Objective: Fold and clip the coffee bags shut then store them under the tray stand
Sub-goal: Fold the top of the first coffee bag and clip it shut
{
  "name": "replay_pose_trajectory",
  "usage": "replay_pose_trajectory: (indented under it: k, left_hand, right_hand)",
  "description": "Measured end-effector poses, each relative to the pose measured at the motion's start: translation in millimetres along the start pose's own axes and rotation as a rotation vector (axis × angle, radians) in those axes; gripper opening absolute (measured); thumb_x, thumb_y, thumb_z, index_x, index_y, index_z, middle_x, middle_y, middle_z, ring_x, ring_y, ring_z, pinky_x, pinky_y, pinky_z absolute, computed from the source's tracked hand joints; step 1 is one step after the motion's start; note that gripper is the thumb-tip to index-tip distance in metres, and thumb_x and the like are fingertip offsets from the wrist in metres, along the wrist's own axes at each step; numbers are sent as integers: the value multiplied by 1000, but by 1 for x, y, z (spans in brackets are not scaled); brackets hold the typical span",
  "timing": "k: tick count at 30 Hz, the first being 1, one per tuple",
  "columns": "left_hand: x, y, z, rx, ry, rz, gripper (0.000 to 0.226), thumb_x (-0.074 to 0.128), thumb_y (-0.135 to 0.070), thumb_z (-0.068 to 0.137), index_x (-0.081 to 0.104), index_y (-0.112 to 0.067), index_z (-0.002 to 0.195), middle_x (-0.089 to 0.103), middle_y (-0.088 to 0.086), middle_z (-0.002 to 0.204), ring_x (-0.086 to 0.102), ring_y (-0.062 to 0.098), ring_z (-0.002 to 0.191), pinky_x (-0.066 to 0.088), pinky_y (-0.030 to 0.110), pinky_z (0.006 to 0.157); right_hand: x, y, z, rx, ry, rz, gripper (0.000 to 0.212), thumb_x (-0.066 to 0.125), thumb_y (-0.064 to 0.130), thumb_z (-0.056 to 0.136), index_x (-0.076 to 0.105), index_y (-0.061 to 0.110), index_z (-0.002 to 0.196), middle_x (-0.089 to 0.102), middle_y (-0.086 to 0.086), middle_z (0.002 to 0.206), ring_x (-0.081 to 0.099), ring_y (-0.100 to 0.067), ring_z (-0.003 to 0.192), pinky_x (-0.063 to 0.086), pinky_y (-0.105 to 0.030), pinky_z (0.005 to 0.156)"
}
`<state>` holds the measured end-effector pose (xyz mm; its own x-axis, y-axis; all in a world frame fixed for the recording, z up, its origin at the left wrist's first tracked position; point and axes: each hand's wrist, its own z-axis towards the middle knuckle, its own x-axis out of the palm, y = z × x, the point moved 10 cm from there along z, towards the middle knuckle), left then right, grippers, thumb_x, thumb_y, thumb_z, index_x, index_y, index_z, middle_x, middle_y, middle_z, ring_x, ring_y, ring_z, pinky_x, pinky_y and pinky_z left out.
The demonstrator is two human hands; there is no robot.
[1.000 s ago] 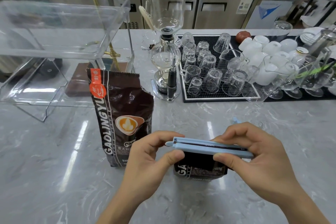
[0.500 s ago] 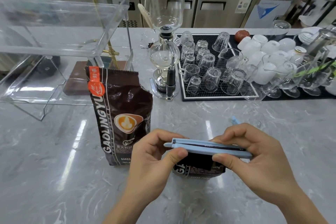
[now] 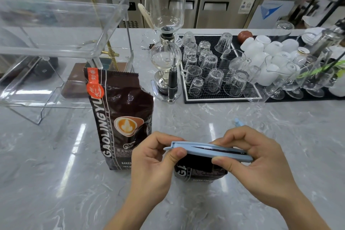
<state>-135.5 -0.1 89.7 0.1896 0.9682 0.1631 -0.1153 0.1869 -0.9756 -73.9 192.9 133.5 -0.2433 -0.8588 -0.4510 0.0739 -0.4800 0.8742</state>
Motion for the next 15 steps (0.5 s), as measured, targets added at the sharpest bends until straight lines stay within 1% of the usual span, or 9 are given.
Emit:
replay_pose_trajectory:
  k: [1,3,5,7,9,12,14,15]
  left_hand:
    - [0,0,0,3,-5,20,10,74,-29,69,75,-29,78,78,-7,79,72,2,73,53,12,68]
    - [1,1,-1,0,-9,36,9,73,-30,70,73,-28,79,77,-8,79,70,2,73,53,12,68]
    - [4,1,-1,7,11,4,7,72,-27,74,70,-25,80,75,-5,83,70,4,76,54,14,71]
    - [8,0,-3,15,53,-49,8,70,-22,78,67,-18,85,75,-1,88,70,8,83,55,16,76]
    - [12,0,-3,-10,102,-106,11,72,-22,80,67,-17,88,73,3,89,69,13,86,54,20,78]
    - [17,2,-3,-61,151,-175,26,83,-29,74,65,-16,89,74,7,92,70,23,90,56,27,80]
    - [19,4,-3,-81,156,-168,26,84,-23,71,64,-17,86,76,14,95,73,28,94,58,32,80]
    - [21,5,-3,-87,156,-161,23,82,-20,70,64,-18,85,77,15,96,74,28,93,59,31,78]
  right_hand:
    - [0,1,0,-2,-4,13,37,88,14,68,64,35,86,79,20,87,76,2,83,58,-13,72]
    - [2,3,0,4,-13,43,29,84,29,66,64,37,87,79,19,88,76,0,84,59,-15,72]
    - [2,2,0,17,-23,81,31,83,36,64,64,36,89,79,17,89,76,0,86,59,-15,75]
    - [2,-2,0,24,-33,120,39,90,33,62,65,35,92,80,16,90,76,-1,88,58,-15,80]
    - [0,-5,-1,32,-47,140,40,88,29,61,67,36,94,80,14,90,76,-3,87,58,-13,80]
    - [-1,-9,-1,54,-60,177,38,85,36,58,71,39,93,80,12,89,77,-5,85,59,-13,76]
    - [0,-10,-1,52,-51,192,37,86,32,58,72,38,92,80,9,90,77,-7,85,60,-15,75]
    - [0,-9,-1,41,-45,197,38,87,26,59,72,36,93,80,8,91,77,-8,85,60,-16,75]
